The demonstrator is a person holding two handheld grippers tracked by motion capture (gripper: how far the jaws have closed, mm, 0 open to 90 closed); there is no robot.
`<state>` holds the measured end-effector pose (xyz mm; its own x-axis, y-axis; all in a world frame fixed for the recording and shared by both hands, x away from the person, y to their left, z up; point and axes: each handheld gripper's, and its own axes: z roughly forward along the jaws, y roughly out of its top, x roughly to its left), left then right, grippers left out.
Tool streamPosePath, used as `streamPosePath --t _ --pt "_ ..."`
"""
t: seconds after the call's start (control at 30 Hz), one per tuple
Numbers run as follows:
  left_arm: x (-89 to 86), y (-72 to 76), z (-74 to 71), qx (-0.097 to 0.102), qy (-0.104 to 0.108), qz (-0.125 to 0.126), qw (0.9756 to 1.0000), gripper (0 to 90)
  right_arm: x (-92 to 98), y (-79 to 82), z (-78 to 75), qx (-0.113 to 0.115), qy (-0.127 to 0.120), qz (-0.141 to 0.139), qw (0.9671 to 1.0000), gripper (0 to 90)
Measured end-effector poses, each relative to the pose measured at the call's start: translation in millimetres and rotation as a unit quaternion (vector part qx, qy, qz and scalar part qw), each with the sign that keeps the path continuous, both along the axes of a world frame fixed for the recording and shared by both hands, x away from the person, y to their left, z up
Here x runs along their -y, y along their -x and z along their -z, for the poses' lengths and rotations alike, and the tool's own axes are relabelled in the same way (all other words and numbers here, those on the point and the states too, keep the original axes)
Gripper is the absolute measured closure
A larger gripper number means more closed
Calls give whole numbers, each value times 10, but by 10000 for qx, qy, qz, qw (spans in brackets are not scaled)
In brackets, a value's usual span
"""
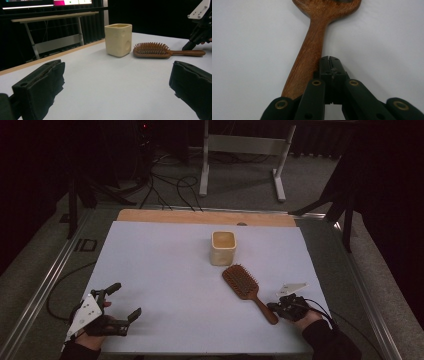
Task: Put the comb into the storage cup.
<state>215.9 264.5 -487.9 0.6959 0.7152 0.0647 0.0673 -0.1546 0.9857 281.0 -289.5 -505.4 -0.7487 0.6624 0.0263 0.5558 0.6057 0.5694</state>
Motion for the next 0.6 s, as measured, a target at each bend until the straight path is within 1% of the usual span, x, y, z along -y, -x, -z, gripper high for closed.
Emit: streamPosePath --t 0.13,0.23,0.4,0.53,0.6 --pt "2 1 -1 1 -5 5 10000 0 -23 4 -19 3 30 -32 10000 900" --pt "1 1 -1 1 -1 5 10000 0 -6 -8 -60 78 20 52 10000 900" --pt "1 -1 -1 -2 6 6 10000 0 6 -22 -166 173 -8 233 9996 900" --pt "5 0 -1 -5 8 4 10000 0 -33 -6 -252 228 -5 280 9993 900" --pt "2 1 -2 -1 1 7 10000 0 -54 -5 -290 275 -23 236 9993 900"
